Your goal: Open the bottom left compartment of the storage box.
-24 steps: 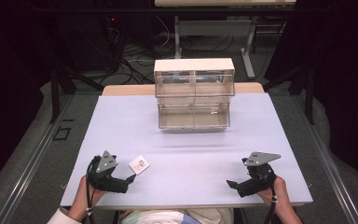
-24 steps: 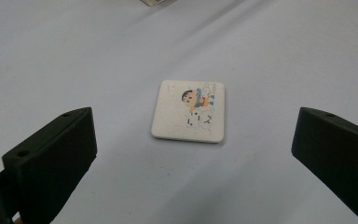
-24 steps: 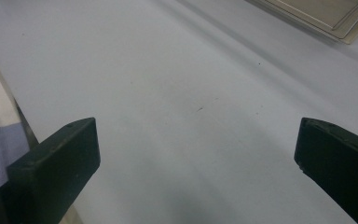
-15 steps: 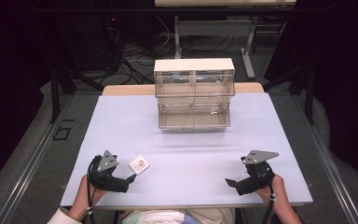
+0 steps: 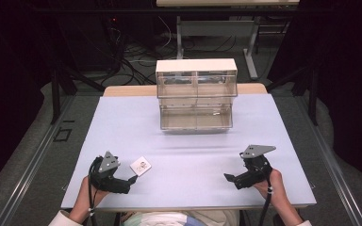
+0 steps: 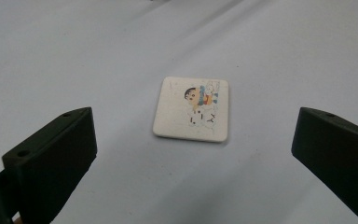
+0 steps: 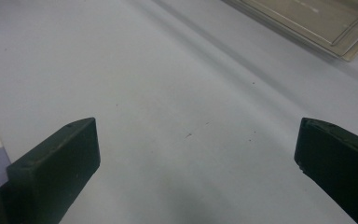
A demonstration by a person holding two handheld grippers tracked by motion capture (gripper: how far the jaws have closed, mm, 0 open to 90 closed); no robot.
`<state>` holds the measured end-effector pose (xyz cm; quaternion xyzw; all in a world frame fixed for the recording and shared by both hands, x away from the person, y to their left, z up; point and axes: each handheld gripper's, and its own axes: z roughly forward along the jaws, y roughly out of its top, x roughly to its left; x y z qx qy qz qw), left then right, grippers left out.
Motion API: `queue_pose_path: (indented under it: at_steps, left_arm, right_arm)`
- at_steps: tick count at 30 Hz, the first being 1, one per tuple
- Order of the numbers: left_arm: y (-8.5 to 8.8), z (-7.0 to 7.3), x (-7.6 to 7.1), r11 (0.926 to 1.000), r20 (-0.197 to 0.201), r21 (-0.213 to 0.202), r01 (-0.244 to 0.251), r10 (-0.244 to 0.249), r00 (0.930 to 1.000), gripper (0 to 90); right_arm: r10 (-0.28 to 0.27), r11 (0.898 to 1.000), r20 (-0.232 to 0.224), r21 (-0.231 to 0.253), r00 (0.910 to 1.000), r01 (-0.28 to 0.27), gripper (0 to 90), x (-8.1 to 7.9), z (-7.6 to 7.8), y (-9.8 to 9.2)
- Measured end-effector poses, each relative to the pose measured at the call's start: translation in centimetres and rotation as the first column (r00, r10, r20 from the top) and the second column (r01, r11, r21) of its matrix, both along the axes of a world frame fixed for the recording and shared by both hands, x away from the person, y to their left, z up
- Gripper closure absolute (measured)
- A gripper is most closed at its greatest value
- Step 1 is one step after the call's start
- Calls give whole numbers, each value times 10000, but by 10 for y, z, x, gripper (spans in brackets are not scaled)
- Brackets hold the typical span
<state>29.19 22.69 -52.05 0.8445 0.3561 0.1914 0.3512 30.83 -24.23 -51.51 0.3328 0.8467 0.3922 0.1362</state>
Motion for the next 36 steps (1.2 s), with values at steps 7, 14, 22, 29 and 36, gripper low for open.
queue_pose_path:
  at_steps: [7, 14, 22, 29, 36]
  left_arm:
    - [-2, -2, 2, 9998, -72, 139, 130, -129, 9999, 3]
    - [0, -3, 5, 9999, -99, 141, 80, -79, 9999, 3]
    - [0, -4, 6, 9999, -101, 93, 55, -54, 9999, 3]
    - [0, -4, 7, 9999, -139, 135, 60, -58, 9999, 2]
    - [-1, -4, 7, 9999, -172, 97, 57, -56, 9998, 3]
  right_arm:
    - [-314, 9995, -145, 59, 9994, 315, 0, 11, 2, -1]
    - [-453, 9990, 88, -14, 9989, 453, 0, 25, 5, 3]
    - [-613, 9980, 202, 190, 9979, 609, 0, 36, 6, 6]
    - [-768, 9970, 257, 132, 9967, 765, 26, 48, 6, 9]
    - [-1303, 9912, 515, 321, 9901, 1287, 159, 58, 6, 6]
